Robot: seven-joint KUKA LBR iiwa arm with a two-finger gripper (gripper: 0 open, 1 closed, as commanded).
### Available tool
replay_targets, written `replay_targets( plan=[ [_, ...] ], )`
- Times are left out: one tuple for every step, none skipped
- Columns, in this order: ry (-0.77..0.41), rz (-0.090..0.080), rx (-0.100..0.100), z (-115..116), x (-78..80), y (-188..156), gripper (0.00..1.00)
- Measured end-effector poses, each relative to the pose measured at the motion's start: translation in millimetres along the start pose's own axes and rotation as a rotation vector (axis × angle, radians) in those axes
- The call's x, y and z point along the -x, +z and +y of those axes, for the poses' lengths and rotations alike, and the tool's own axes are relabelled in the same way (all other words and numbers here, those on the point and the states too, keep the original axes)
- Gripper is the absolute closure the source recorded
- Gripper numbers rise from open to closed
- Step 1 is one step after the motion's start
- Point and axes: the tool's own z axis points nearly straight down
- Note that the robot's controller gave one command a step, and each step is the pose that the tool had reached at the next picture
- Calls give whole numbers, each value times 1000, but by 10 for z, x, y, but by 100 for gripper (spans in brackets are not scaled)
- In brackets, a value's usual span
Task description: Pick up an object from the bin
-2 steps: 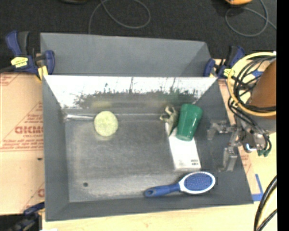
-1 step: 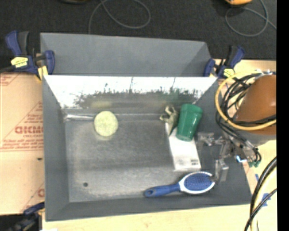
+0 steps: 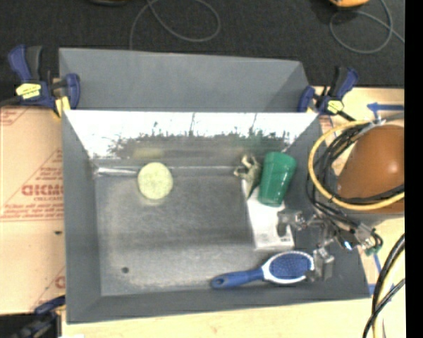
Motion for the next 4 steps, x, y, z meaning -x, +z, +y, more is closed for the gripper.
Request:
replay_targets(
  plan=[
    [-89, 0, -1, -135, -35, 193, 0],
    [-337, -2, -3, 7, 22, 576, 0],
    [-549, -3, -10, 147, 130, 835, 100],
    [-549, -3, -10, 147, 131, 835, 100]
  ],
)
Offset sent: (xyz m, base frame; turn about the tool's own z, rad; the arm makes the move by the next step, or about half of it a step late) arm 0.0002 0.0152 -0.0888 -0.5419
